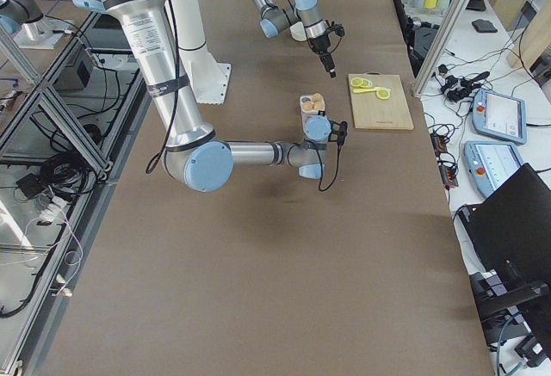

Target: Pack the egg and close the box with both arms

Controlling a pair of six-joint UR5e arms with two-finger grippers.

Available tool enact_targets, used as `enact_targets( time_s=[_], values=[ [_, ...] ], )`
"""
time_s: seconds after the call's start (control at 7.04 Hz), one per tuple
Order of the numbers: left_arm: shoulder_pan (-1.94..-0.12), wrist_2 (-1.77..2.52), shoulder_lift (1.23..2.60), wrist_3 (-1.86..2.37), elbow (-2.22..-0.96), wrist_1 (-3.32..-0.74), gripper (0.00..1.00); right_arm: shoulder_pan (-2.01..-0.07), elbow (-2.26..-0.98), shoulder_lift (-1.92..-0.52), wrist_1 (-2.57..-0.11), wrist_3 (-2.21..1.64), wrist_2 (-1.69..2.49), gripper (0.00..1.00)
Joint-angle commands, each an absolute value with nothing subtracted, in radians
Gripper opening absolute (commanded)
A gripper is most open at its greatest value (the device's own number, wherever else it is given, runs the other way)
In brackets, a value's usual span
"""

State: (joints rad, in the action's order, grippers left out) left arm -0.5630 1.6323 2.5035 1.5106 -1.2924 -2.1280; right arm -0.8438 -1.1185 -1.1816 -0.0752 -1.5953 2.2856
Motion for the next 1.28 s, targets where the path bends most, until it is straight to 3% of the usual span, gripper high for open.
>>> enact_targets(
  time_s=[0.0,0.14,0.28,1.14],
  values=[
    [-0.563,1.632,2.503,1.509,-1.292,-2.128,0.94,-0.842,-1.117,-1.181,-0.075,-1.595,2.286,0.67],
    [-0.563,1.632,2.503,1.509,-1.292,-2.129,0.94,-0.841,-1.117,-1.181,-0.075,-1.595,2.286,0.52],
    [-0.563,1.632,2.503,1.509,-1.292,-2.129,0.94,-0.839,-1.118,-1.181,-0.075,-1.595,2.287,0.49],
    [-0.563,1.634,2.503,1.511,-1.292,-2.129,0.94,-0.839,-1.117,-1.193,-0.060,-1.595,2.290,0.48]
  ],
)
